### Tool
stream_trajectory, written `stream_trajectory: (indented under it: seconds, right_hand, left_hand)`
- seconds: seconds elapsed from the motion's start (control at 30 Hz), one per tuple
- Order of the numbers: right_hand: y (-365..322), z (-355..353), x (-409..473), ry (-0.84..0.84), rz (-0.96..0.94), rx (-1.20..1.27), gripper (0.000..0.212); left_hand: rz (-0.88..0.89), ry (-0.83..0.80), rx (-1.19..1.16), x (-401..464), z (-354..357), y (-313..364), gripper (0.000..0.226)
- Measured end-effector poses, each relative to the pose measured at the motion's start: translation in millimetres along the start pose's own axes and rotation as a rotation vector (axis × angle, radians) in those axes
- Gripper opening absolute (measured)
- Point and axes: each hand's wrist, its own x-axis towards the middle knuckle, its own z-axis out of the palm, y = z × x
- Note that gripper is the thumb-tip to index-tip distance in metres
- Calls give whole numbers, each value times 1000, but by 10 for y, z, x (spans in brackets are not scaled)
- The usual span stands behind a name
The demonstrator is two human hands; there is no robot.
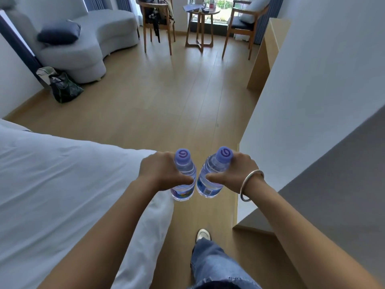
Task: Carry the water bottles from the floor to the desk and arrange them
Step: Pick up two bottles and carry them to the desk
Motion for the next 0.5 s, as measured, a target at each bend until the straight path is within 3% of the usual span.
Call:
stream_trajectory:
  seconds: [0.1, 0.5]
  right_hand:
    - [134, -156, 613, 6, 2, -10, 32]
    - [525, -565, 2425, 37, 25, 2, 38]
  left_hand:
    - [-16, 0, 3, 605, -77, 67, 40]
    - [-46, 16, 5, 2496, -419, 153, 42]
